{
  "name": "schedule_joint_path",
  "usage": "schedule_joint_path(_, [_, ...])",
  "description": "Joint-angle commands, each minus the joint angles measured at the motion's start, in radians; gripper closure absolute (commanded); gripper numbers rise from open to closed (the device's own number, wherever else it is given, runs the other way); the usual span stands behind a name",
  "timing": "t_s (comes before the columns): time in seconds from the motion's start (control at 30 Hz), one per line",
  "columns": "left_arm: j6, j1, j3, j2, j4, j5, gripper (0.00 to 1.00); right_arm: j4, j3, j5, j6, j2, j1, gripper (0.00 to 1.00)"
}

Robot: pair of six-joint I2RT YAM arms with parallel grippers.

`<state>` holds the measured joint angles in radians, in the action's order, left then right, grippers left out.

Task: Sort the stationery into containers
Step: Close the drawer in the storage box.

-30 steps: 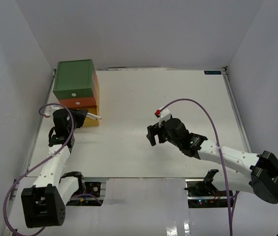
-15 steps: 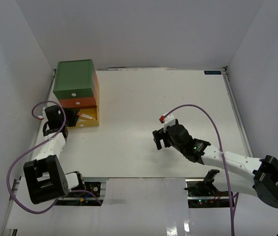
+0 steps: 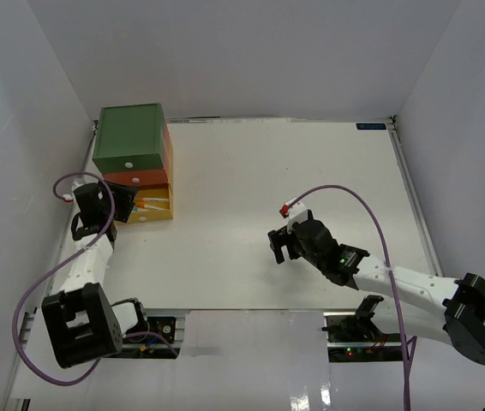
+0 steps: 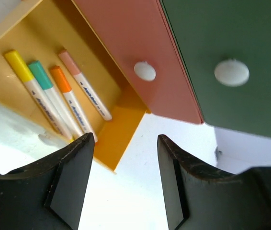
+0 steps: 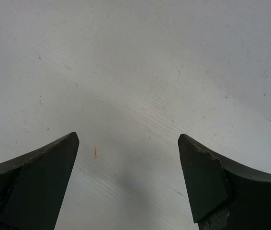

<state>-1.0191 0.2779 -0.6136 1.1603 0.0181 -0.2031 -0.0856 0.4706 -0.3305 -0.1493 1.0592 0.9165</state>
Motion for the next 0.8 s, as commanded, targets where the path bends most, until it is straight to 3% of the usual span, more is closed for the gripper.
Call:
schedule_joint_path(0.0, [0.169,0.004,0.040,-0.117,0.092,0.001,0.35,-0.057,-0.027,0.001,0.007,-0.024,-0.004,0.09])
schedule_joint_path(0.13, [0.224,0.004,0.133,-0.220,0.123,0.028,0.39,-0.075,-0.035,0.016,0.005,-0.013,-0.004,0.09])
schedule_joint_path(0.3, [0.179,0.004,0.241,-0.266,0.128,0.041,0.48,-0.082,-0.038,0.031,0.001,-0.014,-0.004,0.08])
schedule_joint_path(0.57, [0.057,0.004,0.296,-0.162,-0.013,0.036,0.56,-0.091,-0.070,0.028,0.007,-0.067,-0.005,0.08])
schedule_joint_path(0.77, [0.002,0.004,0.287,-0.044,-0.150,0.030,0.51,-0.102,-0.092,0.019,0.022,-0.087,-0.005,0.08])
